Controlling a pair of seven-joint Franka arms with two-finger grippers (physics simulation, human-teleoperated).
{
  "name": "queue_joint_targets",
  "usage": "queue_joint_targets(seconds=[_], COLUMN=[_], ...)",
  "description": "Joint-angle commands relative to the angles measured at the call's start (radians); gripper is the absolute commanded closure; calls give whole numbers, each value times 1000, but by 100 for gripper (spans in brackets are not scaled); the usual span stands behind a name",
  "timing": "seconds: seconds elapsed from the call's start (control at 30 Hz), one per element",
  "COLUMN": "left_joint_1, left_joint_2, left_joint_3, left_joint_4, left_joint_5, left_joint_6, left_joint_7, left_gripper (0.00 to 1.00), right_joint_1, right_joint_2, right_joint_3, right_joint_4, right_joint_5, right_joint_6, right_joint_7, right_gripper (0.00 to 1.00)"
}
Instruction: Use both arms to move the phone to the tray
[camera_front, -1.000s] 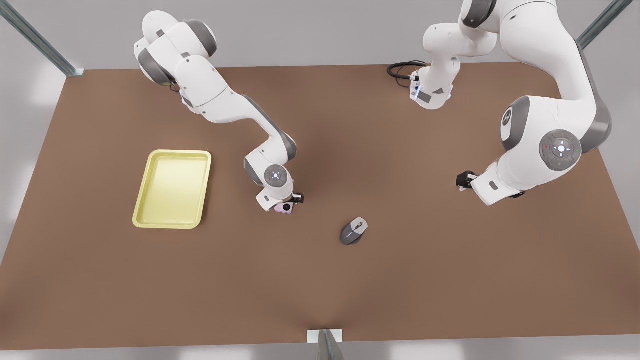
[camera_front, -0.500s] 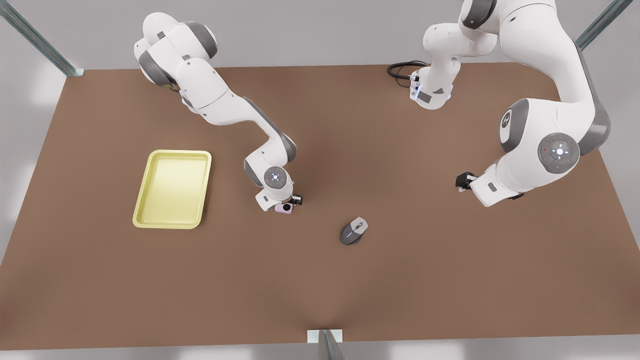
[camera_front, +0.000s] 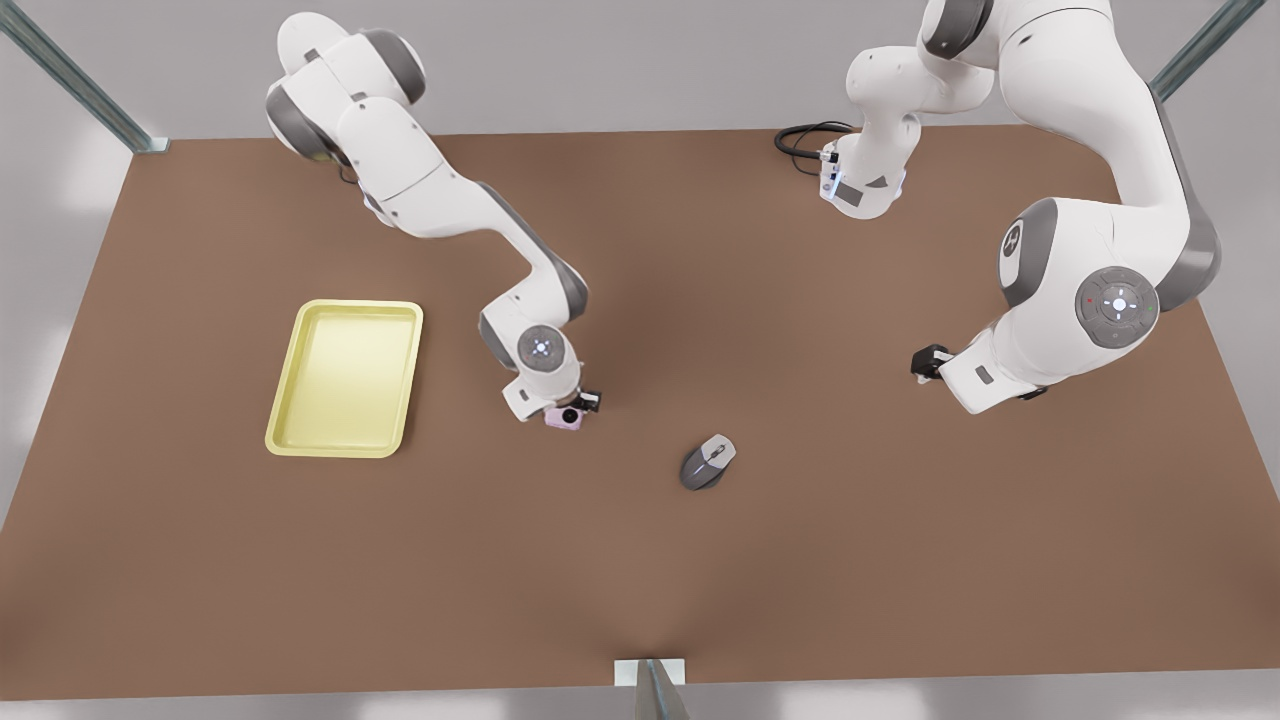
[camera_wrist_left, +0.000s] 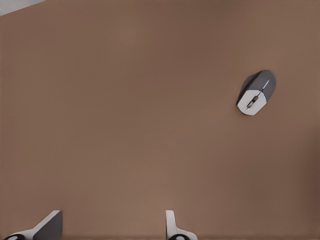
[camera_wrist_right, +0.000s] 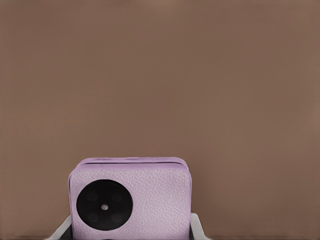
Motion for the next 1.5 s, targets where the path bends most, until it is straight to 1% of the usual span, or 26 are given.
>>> queue_joint_targets(seconds=[0.0, 0.13, 0.2, 0.27, 0.3, 0.33, 0.37, 0.47, 0.57, 0.63, 0.67, 0.9, 0.93, 0.97, 1.0, 1.03, 1.1, 1.13, 1.2, 1.23, 1.3, 1.37, 1.4, 1.47], left_joint_1=[0, 0, 0, 2, 2, 3, 6, 9, 9, 9, 9, 9, 9, 9, 9, 9, 9, 9, 9, 8, 8, 8, 8, 8], left_joint_2=[-4, -10, -5, -10, -10, -10, -10, -9, -7, -5, -5, -4, -4, -4, -4, -5, -9, -10, -12, -13, -15, -15, -15, -15], left_joint_3=[0, 1, 4, 7, 10, 10, 10, 10, 10, 10, 10, 12, 20, 20, 20, 20, 20, 20, 20, 20, 20, 20, 20, 20], left_joint_4=[4, 21, 21, 21, 21, 21, 21, 21, 21, 19, 19, 19, 19, 18, 18, 16, 18, 18, 19, 19, 19, 19, 19, 19], left_joint_5=[1, 2, 4, 7, 10, 11, 11, 11, 11, 11, 11, 13, 13, 13, 13, 13, 13, 13, 15, 16, 16, 16, 16, 16], left_joint_6=[0, -3, -2, -8, -5, -2, 0, 3, 4, 20, 20, 27, 33, 36, 36, 36, 36, 38, 40, 40, 40, 40, 40, 40], left_joint_7=[2, -2, -1, -7, -7, -7, -5, -1, 1, 1, 1, 1, 1, 1, 1, -2, 1, -1, -2, -2, -4, -4, -4, -4], left_gripper=[0, 0, 0, 0, 0, 0, 0, 0, 0, 0, 0, 0, 0, 0, 0, 0, 0, 0, 0, 0, 0, 0, 0, 0], right_joint_1=[-21, -125, -234, -358, -416, -481, -495, -571, -580, -580, -580, -580, -580, -579, -579, -565, -564, -562, -551, -553, -553, -551, -551, -544], right_joint_2=[-22, -108, -154, -220, -240, -292, -334, -430, -447, -443, -443, -440, -464, -492, -499, -509, -509, -509, -504, -495, -490, -483, -435, -433], right_joint_3=[0, -8, -9, -15, -23, -74, -87, -89, -89, -91, -91, -91, -91, -87, -83, -83, -84, -83, -86, -87, -104, -109, -109, -117], right_joint_4=[-15, -130, -185, -283, -319, -375, -438, -578, -662, -671, -670, -650, -618, -543, -419, -297, -95, -33, 118, 186, 238, 273, 341, 347], right_joint_5=[-9, -13, -18, -18, -18, -18, -18, -18, -18, -16, -16, -15, -15, -15, -15, -15, -12, -9, -4, -4, 56, 36, 37, 34], right_joint_6=[-44, -38, -40, -29, -26, -32, -27, -29, -27, -27, -29, -40, -93, -214, -363, -472, -572, -575, -717, -753, -762, -794, -848, -845], right_joint_7=[-21, -169, -302, -488, -566, -718, -738, -831, -839, -839, -839, -837, -837, -837, -839, -841, -847, -845, -880, -885, -888, -891, -893, -893], right_gripper=[32, 32, 32, 32, 32, 32, 32, 32, 32, 32, 0, 0, 0, 0, 0, 0, 0, 0, 0, 0, 0, 0, 0, 0])
